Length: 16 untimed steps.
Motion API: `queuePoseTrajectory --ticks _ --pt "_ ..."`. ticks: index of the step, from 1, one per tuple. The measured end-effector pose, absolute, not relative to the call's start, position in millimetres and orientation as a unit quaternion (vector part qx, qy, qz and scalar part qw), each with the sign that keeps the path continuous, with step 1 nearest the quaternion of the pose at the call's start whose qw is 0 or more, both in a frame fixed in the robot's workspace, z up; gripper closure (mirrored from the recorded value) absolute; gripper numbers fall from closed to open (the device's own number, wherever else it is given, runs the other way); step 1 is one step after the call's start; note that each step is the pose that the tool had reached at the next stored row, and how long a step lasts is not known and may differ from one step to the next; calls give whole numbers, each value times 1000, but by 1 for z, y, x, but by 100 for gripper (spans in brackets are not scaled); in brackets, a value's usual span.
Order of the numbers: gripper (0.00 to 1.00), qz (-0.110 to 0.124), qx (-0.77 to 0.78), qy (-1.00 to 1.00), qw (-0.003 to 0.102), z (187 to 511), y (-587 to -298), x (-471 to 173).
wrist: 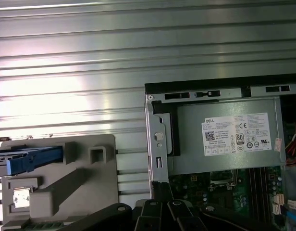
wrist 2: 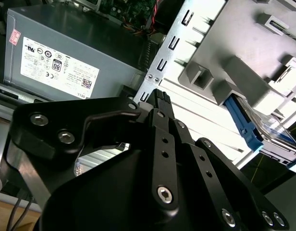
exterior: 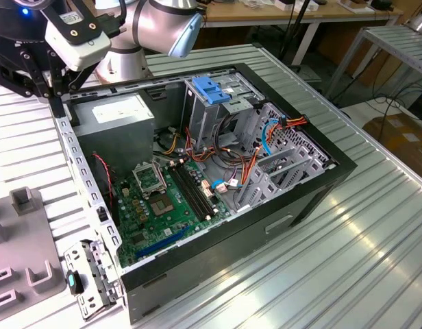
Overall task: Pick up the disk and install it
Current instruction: 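Reach for the disk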
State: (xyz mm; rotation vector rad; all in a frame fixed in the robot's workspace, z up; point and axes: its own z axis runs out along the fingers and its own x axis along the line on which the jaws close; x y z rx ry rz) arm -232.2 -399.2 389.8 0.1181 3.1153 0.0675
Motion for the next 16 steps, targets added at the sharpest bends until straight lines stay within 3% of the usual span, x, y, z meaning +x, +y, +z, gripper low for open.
queuePoseTrajectory --ticks 16 --pt "89 22 38 999 12 390 -399 -238"
